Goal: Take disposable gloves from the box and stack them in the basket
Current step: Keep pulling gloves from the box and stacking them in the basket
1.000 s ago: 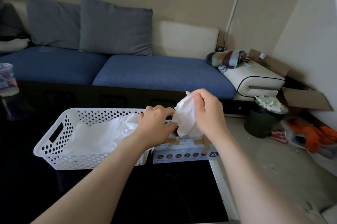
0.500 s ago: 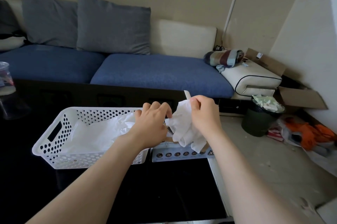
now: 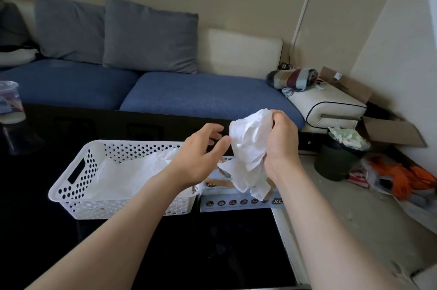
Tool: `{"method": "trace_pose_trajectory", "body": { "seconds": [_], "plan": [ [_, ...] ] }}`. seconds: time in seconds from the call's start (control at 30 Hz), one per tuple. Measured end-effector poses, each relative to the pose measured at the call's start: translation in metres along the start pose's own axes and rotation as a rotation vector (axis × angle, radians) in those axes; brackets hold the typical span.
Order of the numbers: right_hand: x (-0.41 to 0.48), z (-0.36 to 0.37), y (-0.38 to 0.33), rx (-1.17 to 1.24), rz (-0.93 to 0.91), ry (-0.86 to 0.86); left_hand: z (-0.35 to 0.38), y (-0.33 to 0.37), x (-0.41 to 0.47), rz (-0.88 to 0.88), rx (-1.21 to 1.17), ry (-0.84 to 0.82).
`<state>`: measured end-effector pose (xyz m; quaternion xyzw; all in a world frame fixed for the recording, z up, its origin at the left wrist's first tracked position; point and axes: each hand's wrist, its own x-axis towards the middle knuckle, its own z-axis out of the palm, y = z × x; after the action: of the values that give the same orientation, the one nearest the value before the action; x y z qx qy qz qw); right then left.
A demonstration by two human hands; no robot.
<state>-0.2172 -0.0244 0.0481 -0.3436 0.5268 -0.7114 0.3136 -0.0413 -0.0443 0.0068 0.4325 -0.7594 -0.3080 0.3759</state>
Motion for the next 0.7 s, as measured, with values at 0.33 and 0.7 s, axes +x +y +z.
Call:
{"method": "trace_pose_trajectory", "body": {
  "seconds": [0.33,0.7],
  "plan": [
    [-0.016,0.033,0.006,0.020,0.273,-0.314,-0.037,0.009,-0.007,-0.097,-0.580,0.111],
    [-0.043,0.063,0.019,-0.437,0.313,-0.677,-0.075,-0.006,-0.014,-0.229,-0.504,0.185]
  ]
}}
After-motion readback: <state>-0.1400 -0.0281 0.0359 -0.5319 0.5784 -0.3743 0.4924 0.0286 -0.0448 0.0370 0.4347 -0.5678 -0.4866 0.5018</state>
